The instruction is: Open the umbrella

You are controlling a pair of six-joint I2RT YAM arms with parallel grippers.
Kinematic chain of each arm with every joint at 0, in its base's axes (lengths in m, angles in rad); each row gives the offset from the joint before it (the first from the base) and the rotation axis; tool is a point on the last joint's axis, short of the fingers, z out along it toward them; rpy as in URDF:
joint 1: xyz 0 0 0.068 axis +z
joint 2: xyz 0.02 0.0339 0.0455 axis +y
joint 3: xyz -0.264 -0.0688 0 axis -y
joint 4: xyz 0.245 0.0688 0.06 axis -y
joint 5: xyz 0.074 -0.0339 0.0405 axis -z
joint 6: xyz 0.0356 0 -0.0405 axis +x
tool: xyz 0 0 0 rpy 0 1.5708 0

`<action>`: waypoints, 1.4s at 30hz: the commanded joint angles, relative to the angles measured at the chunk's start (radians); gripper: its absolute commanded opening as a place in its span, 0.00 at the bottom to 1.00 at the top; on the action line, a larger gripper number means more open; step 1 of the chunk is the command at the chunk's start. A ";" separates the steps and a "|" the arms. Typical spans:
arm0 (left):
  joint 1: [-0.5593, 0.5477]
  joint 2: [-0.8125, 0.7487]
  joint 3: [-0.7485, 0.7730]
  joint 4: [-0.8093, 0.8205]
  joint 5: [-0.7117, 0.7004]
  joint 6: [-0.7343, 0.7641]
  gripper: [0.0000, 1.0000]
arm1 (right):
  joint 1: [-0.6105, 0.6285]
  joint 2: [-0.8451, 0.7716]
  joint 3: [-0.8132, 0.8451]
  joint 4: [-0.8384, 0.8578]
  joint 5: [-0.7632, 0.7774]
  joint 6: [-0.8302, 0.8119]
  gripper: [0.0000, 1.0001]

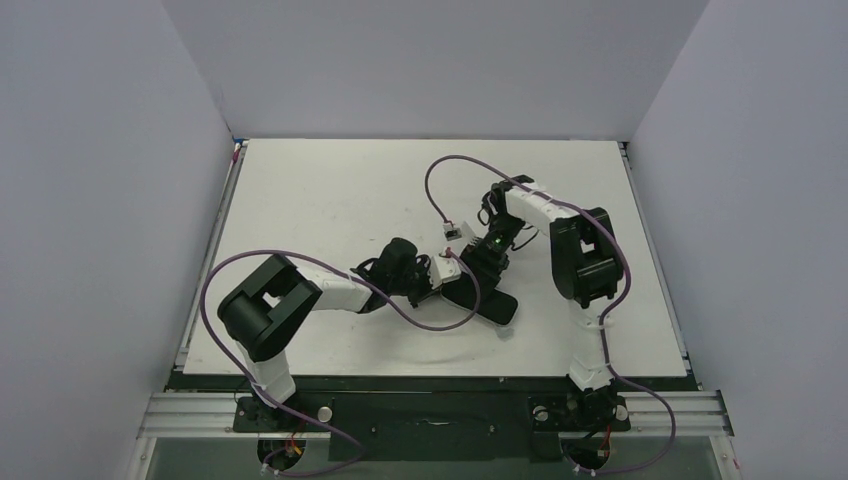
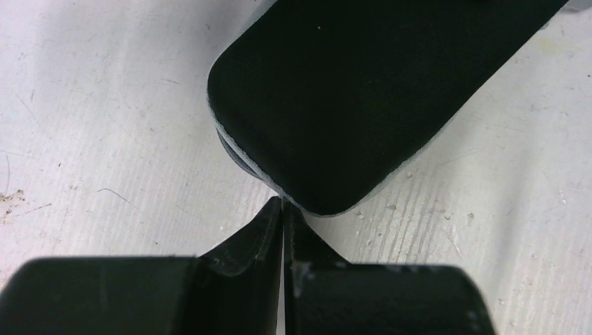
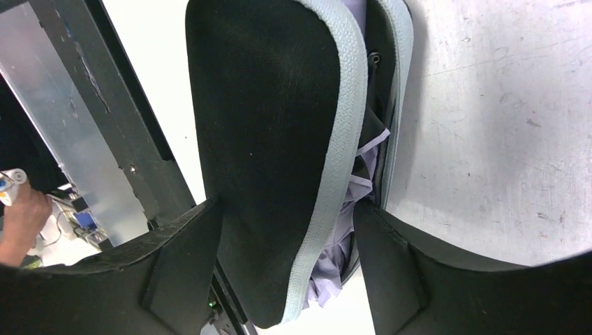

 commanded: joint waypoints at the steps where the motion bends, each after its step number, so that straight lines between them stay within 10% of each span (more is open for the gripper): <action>1: -0.001 0.010 0.015 -0.008 0.000 -0.011 0.00 | 0.033 -0.031 -0.018 0.182 -0.024 0.094 0.62; 7: 0.002 -0.018 -0.026 -0.002 -0.011 0.001 0.00 | 0.007 -0.016 -0.062 0.243 -0.044 0.162 0.00; 42: -0.209 0.028 -0.013 0.108 0.033 -0.102 0.00 | -0.079 -0.187 -0.344 0.957 -0.026 0.899 0.00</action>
